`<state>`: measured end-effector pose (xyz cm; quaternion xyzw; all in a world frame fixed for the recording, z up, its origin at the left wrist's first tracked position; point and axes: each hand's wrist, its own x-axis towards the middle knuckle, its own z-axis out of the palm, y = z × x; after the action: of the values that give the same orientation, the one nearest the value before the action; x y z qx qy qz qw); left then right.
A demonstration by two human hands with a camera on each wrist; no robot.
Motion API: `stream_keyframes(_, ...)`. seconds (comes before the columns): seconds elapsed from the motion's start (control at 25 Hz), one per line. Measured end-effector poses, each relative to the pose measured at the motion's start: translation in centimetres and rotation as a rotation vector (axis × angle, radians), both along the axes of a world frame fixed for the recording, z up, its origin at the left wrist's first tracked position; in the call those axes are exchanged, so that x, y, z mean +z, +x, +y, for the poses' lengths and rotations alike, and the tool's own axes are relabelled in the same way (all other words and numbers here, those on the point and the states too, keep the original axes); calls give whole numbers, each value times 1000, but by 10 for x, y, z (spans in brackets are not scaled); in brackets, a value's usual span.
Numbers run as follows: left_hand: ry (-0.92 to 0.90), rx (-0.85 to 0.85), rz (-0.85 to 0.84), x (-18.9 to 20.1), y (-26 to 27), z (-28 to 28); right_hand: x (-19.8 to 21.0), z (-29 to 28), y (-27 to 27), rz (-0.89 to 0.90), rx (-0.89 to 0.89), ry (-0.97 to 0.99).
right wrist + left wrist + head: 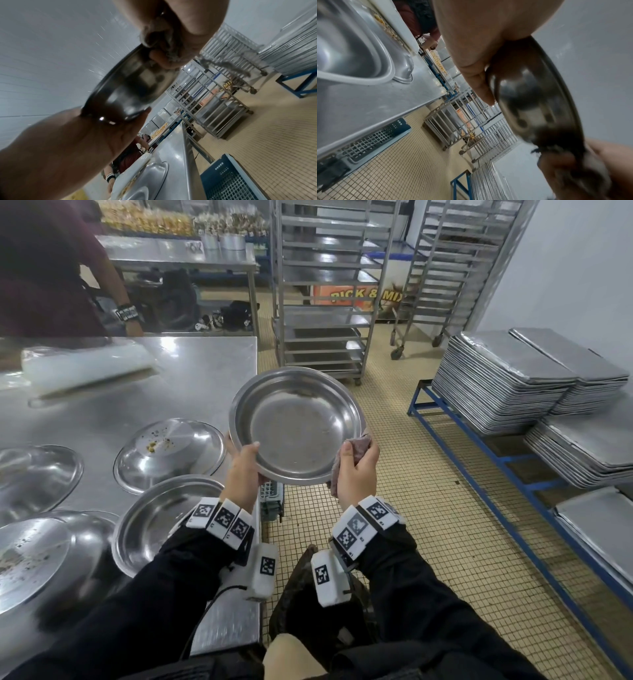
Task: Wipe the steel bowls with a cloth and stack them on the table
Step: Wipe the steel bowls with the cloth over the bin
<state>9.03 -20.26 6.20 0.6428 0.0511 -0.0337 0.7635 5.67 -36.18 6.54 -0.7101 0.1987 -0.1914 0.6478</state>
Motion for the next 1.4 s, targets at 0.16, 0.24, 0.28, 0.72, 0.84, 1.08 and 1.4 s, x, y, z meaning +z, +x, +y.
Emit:
stream_keyframes(0.16, 192, -267, 21, -12, -3, -13, -9, 11, 8, 3, -59, 50)
stream_keyframes(0.24, 201, -306, 27, -12, -3, -10, -10, 6, 13, -4, -73, 68)
stream_keyframes(0.28, 156, -288, 23, -11, -2, -7, -7, -1, 15, -11, -65, 80)
stream_keyframes(0.72, -37, 14, -63, 10, 19, 22, 20, -47, 19, 5, 200, -178)
stream_keyframes(0.84, 41, 58, -51, 12, 11, 3, 13, -27, 14, -40, 156, -177)
stream_keyframes(1.08, -102, 88, 11, 27, 28, -10, -12, -14, -1, -273, 254, -699)
stream_keyframes(1.4, 475, -144, -97, 19, 20, -11, 10, -60, 21, -282, 245, -949)
